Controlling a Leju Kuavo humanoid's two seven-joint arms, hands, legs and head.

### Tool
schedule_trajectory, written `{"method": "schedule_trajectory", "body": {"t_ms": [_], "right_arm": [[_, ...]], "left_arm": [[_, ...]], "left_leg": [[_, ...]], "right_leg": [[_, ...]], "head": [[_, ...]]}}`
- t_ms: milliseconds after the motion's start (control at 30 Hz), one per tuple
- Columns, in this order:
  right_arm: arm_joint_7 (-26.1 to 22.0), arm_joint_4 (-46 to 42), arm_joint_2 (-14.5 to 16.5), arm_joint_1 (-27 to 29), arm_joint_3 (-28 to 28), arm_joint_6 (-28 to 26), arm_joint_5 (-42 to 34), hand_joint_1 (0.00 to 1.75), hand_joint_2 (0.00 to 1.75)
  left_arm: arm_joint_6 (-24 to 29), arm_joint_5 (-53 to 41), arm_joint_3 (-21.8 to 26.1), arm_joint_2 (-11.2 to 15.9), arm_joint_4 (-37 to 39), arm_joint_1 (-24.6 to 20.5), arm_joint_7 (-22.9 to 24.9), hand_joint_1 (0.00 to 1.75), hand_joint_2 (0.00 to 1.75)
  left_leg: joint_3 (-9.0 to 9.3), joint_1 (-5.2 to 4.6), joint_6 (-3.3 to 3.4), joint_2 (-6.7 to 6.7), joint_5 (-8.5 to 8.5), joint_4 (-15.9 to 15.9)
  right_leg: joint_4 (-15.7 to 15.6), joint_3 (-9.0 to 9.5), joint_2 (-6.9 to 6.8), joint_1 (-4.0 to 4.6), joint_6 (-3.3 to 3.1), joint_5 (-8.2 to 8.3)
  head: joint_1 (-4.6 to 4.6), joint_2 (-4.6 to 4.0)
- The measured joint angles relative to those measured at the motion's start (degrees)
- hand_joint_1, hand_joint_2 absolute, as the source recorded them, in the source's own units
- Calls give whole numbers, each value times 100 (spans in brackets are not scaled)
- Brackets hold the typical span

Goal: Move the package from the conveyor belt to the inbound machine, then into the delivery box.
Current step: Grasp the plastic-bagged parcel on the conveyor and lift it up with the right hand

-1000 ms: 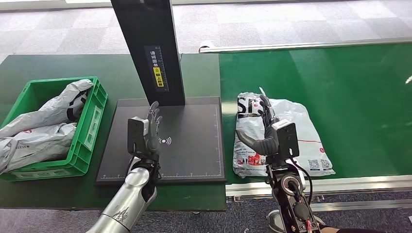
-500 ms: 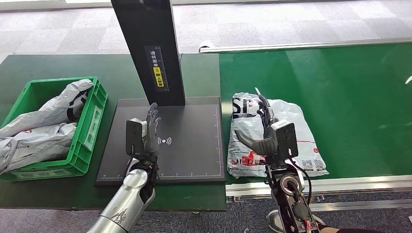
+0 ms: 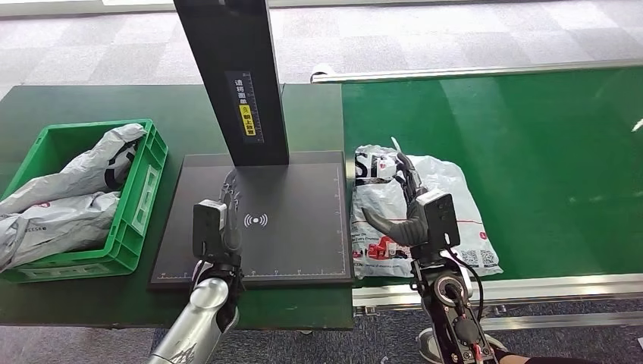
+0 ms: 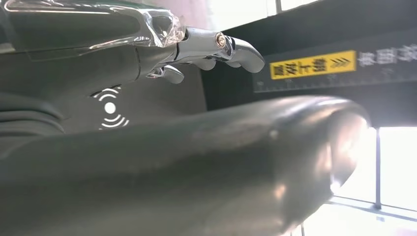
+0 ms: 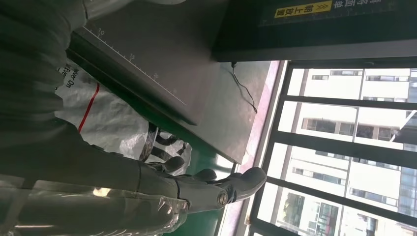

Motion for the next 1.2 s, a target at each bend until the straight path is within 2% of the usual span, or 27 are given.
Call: {"method": "schedule_trajectory", "body": {"t_ms": [200,333,667,1100,1200], "right_arm": [[0,42,1,-5,27,-13,0,0,175],[1,44,1,-5,31,-17,1,0,175],[32,44,50,11,33,-54,94,0,175],[82,44,80,11,31,-20,157,0,175],[218,55,74,10,32,-138,394,0,175]], "left_arm": [[-92,63,62,4,5,27,117,0,0],[-128,38,66,10,10,32,151,0,175],[-478,95,78,28,15,126,220,0,175],[-523,84,113,63,-56,219,216,0,175],[-541,51,140,64,-122,268,216,0,175]], "left_leg": [[0,0,0,-1,0,0],[-1,0,0,-1,-1,0],[0,0,0,0,-1,0],[0,0,0,0,-1,0],[0,0,0,0,-1,0]], "right_leg": [[0,0,0,0,0,0],[0,-1,0,0,0,0],[0,-1,0,0,0,0],[0,-1,0,0,0,0],[0,-2,0,0,0,0]], "head": [[0,0],[0,-1],[0,-2],[0,0],[0,0]]}}
